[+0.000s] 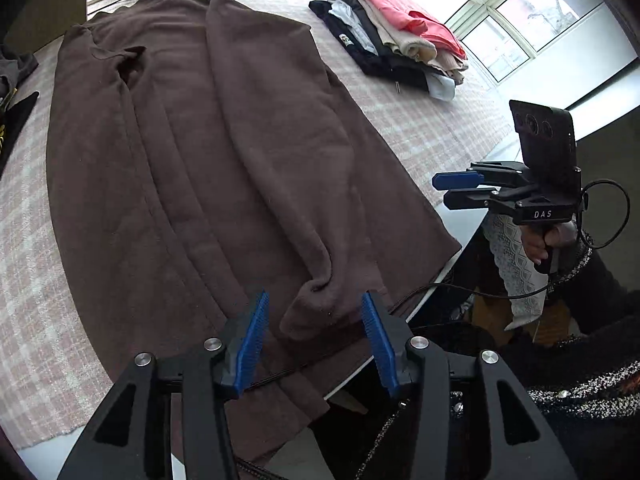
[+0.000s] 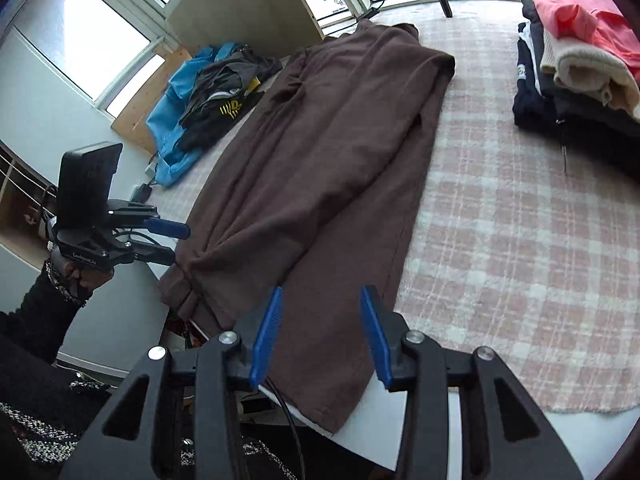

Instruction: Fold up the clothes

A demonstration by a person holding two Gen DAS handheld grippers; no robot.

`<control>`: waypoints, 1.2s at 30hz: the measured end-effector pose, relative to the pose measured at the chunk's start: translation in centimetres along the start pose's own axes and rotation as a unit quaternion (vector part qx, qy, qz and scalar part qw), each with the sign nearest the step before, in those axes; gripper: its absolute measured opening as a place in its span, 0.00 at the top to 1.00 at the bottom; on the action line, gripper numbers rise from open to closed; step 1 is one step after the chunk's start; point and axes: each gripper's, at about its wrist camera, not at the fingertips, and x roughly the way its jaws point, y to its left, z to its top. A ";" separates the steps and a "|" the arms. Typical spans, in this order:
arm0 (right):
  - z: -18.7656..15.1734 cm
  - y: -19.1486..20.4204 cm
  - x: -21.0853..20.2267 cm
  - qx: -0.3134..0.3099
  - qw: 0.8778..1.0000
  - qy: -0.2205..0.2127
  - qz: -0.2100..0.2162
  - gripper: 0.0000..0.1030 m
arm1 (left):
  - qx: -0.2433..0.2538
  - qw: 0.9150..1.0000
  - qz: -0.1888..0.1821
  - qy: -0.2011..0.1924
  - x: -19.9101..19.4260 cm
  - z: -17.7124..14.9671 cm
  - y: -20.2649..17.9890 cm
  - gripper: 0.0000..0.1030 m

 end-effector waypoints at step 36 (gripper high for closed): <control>-0.3 9.3 5.3 -0.021 0.997 -0.072 -0.008 0.94 | -0.151 0.974 -0.129 -0.105 -2.6 -1.6 1.9 0.88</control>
